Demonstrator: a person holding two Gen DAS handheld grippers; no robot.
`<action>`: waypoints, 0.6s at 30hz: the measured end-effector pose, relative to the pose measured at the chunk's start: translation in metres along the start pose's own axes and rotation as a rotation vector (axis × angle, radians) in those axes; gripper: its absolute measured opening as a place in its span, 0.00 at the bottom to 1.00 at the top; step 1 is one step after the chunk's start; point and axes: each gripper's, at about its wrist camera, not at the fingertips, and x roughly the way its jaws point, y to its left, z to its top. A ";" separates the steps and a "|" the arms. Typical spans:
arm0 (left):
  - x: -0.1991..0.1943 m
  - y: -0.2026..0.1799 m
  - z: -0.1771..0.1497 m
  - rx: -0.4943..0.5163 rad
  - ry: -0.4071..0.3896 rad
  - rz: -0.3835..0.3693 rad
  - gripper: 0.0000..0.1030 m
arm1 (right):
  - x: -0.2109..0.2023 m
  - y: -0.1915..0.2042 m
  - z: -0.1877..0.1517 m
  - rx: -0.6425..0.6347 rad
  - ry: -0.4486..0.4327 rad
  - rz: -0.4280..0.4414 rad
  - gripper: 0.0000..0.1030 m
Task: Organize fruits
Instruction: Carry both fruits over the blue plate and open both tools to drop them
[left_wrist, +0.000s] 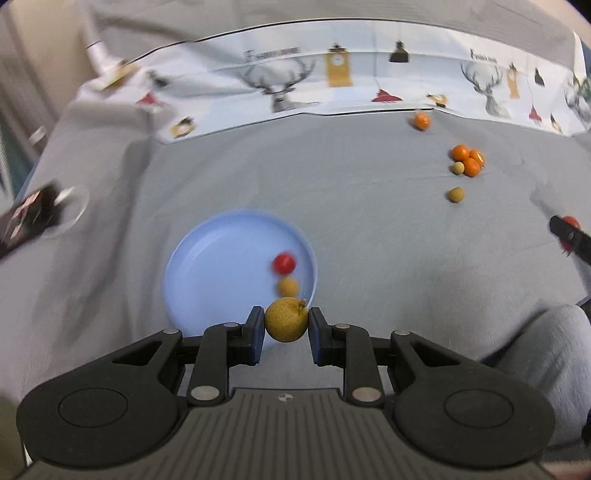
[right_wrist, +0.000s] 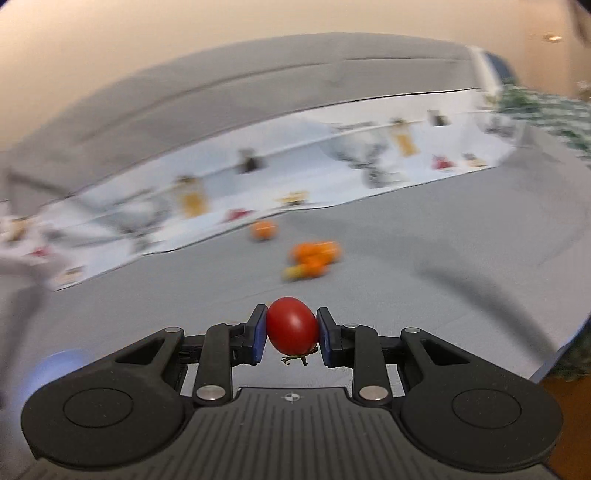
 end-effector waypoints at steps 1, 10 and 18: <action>-0.007 0.007 -0.010 -0.020 -0.004 -0.003 0.27 | -0.013 0.012 -0.002 -0.005 0.015 0.050 0.29; -0.061 0.050 -0.085 -0.171 -0.087 -0.014 0.27 | -0.087 0.113 -0.038 -0.192 0.162 0.365 0.29; -0.084 0.071 -0.103 -0.228 -0.164 -0.036 0.27 | -0.119 0.158 -0.051 -0.378 0.142 0.389 0.29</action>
